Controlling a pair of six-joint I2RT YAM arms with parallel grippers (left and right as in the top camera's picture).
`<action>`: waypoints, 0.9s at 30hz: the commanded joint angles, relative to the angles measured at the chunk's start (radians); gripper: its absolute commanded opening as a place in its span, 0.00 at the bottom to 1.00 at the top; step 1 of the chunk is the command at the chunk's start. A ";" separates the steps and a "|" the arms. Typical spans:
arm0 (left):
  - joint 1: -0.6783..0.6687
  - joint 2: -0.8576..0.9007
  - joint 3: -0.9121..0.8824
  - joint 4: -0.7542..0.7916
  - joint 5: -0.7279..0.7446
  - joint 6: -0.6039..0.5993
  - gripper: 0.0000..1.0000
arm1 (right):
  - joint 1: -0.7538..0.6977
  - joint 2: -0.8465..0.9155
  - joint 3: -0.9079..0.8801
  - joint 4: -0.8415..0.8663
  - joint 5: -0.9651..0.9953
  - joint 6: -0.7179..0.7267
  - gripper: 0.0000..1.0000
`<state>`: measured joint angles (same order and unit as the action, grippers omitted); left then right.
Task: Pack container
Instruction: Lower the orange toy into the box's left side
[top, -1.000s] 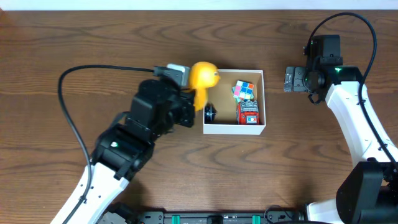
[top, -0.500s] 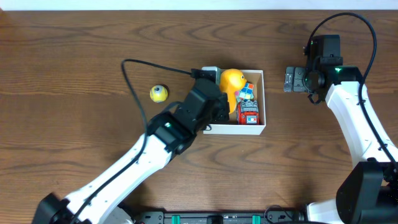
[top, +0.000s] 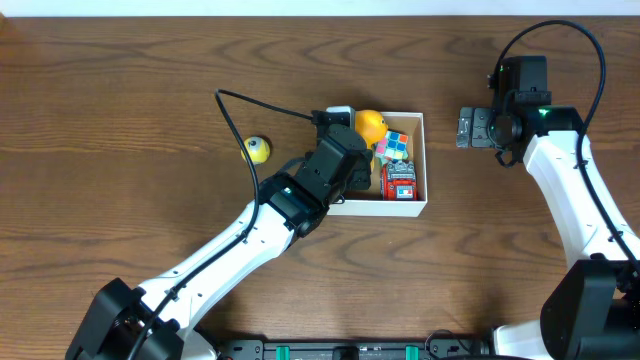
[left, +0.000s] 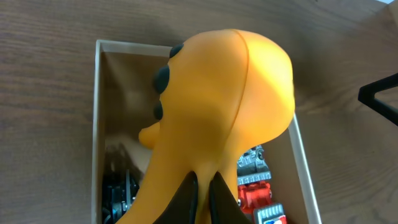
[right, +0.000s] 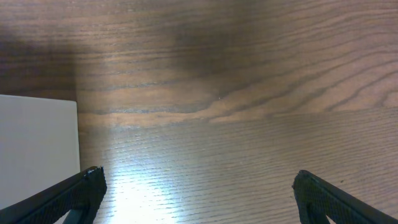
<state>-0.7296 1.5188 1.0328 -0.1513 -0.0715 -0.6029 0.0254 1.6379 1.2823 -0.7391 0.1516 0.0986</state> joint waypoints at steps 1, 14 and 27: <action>-0.002 -0.002 0.024 -0.010 -0.027 -0.006 0.06 | -0.003 -0.013 0.016 0.001 0.009 -0.007 0.99; -0.027 -0.002 0.024 0.036 -0.027 -0.084 0.06 | -0.003 -0.013 0.016 0.001 0.009 -0.007 0.99; -0.055 0.012 0.021 0.022 -0.028 -0.084 0.06 | -0.003 -0.013 0.016 0.001 0.009 -0.007 0.99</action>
<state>-0.7792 1.5188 1.0328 -0.1307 -0.0826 -0.6807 0.0254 1.6379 1.2823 -0.7391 0.1516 0.0978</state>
